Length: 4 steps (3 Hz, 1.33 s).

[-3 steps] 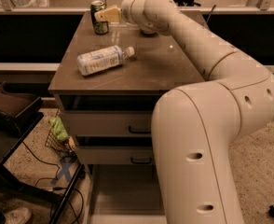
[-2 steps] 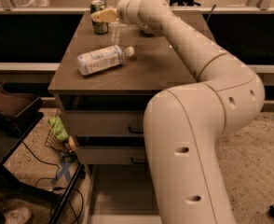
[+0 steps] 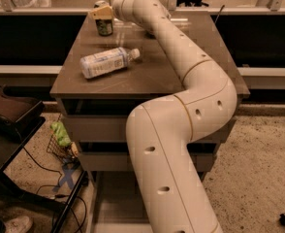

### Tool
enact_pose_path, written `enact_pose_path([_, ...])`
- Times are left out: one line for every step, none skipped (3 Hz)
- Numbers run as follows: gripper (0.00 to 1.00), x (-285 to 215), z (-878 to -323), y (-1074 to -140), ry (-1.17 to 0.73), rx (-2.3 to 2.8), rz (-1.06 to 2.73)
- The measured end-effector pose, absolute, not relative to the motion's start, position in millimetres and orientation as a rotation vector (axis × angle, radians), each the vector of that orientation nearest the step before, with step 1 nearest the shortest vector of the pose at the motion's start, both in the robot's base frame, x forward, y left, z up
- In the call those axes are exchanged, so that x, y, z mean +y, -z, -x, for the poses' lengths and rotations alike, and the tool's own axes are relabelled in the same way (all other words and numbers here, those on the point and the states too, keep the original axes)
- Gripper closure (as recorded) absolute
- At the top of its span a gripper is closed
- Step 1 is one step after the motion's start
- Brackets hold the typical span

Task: Place green can into bottom drawer

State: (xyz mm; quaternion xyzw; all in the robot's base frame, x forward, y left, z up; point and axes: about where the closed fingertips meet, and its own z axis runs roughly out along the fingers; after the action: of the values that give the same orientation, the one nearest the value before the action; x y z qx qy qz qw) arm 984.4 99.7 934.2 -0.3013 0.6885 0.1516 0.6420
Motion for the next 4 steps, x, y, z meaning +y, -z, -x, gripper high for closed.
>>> enact_pose_path([0.0,121.4,-990.2,-919.8,-0.361,1.537,0.709])
enact_pose_path([0.0,122.1,-990.4,-919.1,-0.365,1.538,0.706])
enact_pose_path([0.0,122.9,-990.6,-918.4,-0.37,1.539,0.703])
enact_pose_path([0.16,126.5,-993.5,-909.6,-0.417,1.559,0.659])
